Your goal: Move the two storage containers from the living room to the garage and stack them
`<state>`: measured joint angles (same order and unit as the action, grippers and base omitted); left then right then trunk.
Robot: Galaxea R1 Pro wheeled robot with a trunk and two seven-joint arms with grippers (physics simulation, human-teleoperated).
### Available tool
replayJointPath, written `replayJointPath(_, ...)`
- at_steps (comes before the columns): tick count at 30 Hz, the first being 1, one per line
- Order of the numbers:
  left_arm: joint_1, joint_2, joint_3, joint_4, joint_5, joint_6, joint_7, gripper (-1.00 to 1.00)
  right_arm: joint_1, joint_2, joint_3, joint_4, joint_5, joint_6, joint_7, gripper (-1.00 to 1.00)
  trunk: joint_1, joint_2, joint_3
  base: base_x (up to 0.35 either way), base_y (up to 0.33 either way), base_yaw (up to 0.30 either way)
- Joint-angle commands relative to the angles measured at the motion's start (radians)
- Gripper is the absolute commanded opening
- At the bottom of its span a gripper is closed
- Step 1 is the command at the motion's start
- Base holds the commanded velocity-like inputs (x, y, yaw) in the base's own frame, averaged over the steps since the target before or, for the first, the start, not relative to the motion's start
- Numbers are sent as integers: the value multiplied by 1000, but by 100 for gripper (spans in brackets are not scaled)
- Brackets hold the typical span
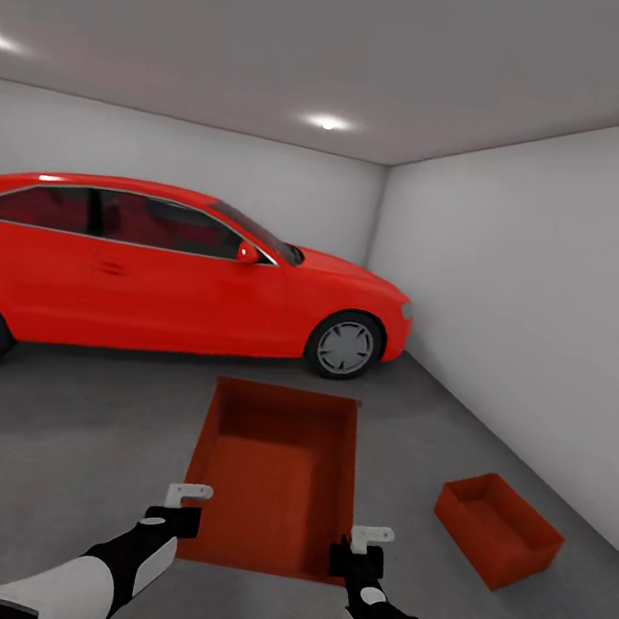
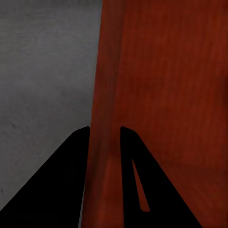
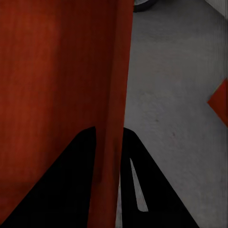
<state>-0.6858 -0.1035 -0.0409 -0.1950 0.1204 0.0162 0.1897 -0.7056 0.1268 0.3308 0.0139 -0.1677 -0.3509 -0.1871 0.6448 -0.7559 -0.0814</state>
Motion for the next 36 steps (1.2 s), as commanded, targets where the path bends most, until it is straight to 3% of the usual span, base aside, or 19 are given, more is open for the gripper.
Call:
replayJointPath(1,0,11,6,2,7,2,11,-100,-2,1,-21,-2,-9,-23,-3,-100,1,-1,-2,322,0,-252)
replayJointPath(16,0,11,6,2,7,2,11,-100,-2,1,-22,-2,-9,-23,-3,-100,1,-1,-2,322,19,-256)
replayJointPath(36,0,11,7,0,8,2,12,-100,-2,1,-22,-2,-9,-23,-3,-100,1,-1,-2,322,138,-279)
